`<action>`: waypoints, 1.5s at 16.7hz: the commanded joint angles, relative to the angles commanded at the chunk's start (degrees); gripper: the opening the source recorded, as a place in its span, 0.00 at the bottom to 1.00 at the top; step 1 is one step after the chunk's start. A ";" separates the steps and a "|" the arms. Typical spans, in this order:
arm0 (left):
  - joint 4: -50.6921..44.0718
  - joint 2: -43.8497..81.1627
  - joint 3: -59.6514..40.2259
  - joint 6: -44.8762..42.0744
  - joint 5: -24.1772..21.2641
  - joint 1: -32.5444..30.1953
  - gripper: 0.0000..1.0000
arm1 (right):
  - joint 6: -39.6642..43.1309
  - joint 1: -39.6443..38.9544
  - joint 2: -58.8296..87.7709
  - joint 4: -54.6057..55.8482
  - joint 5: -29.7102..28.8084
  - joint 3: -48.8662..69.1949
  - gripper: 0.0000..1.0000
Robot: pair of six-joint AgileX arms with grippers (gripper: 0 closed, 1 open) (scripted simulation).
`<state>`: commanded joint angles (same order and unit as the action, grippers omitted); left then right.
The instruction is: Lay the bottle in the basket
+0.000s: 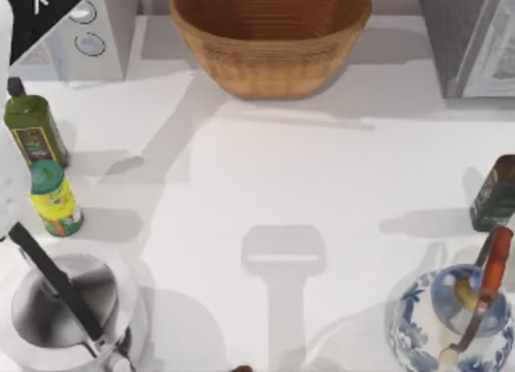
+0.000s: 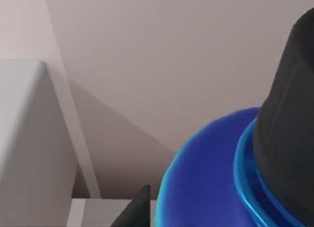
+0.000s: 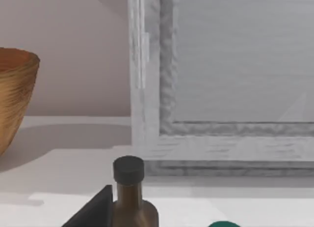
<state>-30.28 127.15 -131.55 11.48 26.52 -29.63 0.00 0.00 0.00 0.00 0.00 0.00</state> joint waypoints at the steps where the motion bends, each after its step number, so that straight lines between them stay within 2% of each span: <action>1: -1.59 2.14 -4.05 0.91 1.61 -1.36 0.00 | 0.00 0.00 0.00 0.00 0.00 0.00 1.00; 4: -5.58 7.06 -12.59 2.88 4.37 -4.75 0.00 | 0.00 0.00 0.00 0.00 0.00 0.00 1.00; 7: -7.69 9.42 -15.83 3.80 4.94 -6.60 0.00 | 0.00 0.00 0.00 0.00 0.00 0.00 1.00; 13: -7.35 10.38 -15.13 3.67 4.78 -6.28 0.00 | 0.00 0.00 0.00 0.00 0.00 0.00 1.00; 19: -5.08 19.93 -24.05 2.64 2.63 -4.27 0.00 | 0.00 0.00 0.00 0.00 0.00 0.00 1.00; 23: -4.85 20.60 -24.71 2.54 2.42 -4.07 0.00 | 0.00 0.00 0.00 0.00 0.00 0.00 1.00; 25: -4.85 20.60 -24.71 2.54 2.42 -4.07 0.15 | 0.00 0.00 0.00 0.00 0.00 0.00 1.00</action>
<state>-35.14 147.75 -156.26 14.01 28.93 -33.69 0.00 0.00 0.00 0.00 0.00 0.00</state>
